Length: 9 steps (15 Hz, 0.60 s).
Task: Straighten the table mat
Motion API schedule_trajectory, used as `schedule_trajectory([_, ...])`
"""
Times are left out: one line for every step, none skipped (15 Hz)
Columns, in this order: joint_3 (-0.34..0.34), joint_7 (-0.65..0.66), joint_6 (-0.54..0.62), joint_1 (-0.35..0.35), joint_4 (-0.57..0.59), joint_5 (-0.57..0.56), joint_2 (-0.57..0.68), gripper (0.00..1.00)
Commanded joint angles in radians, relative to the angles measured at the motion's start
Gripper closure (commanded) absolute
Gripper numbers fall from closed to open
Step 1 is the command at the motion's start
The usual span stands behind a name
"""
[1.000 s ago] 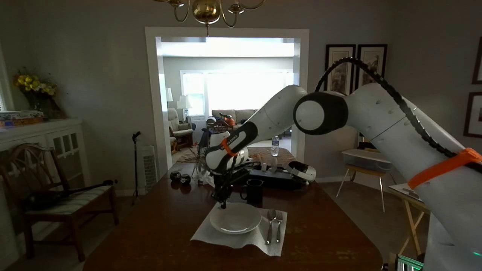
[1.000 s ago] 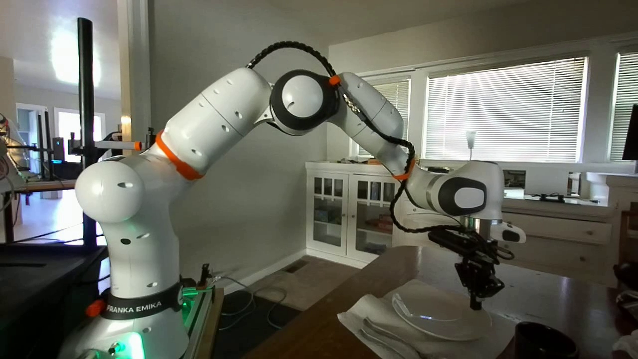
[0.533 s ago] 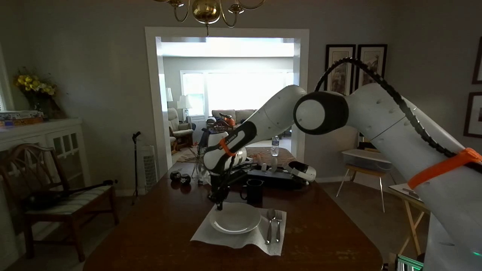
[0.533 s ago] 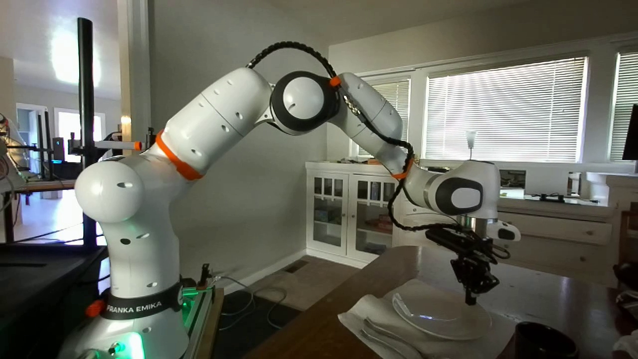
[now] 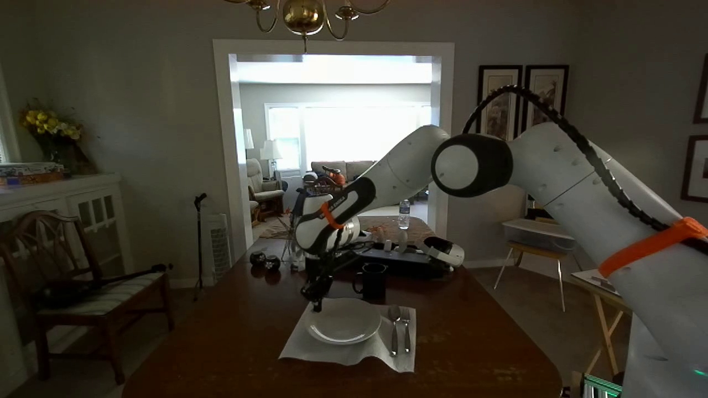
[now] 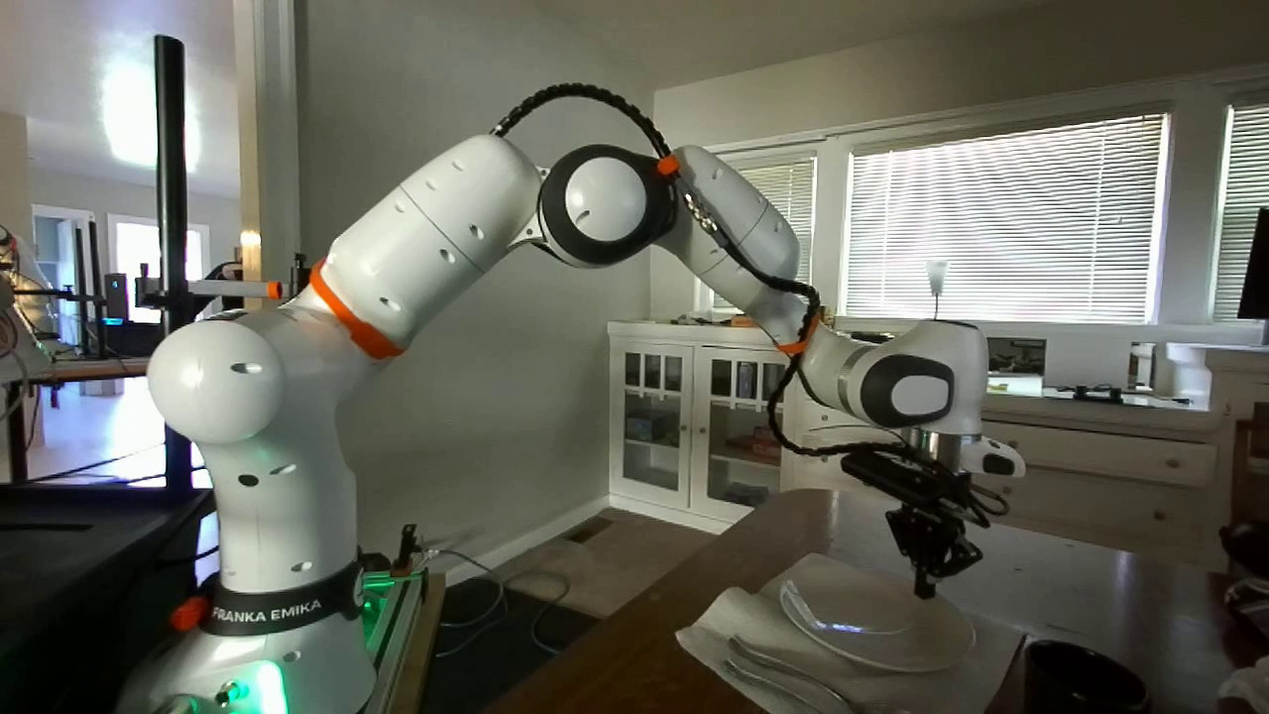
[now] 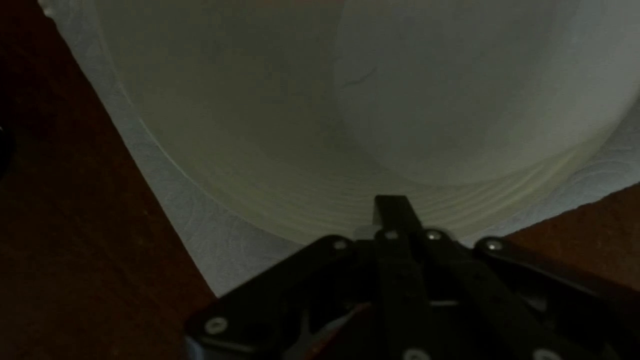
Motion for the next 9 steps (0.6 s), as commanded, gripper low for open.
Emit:
schedule_trajectory([0.029,-0.052,0.009,-0.016,0.017,0.033,0.024,1.0])
schedule_trajectory([0.033,-0.062,0.008,-0.017,0.016,0.035,0.024,1.0])
schedule_trajectory([0.035,-0.069,0.009,-0.017,0.016,0.037,0.024,1.0])
schedule_trajectory([0.038,-0.076,0.008,-0.017,0.018,0.037,0.025,1.0])
schedule_trajectory([0.04,-0.084,0.007,-0.016,0.017,0.037,0.024,1.0])
schedule_trajectory([0.043,-0.09,0.006,-0.015,0.017,0.037,0.024,1.0])
schedule_trajectory([0.045,-0.098,0.006,-0.014,0.017,0.036,0.025,1.0])
schedule_trajectory([0.048,-0.103,0.005,-0.014,0.015,0.036,0.024,1.0])
schedule_trajectory([0.05,-0.107,0.004,-0.013,0.015,0.036,0.024,1.0])
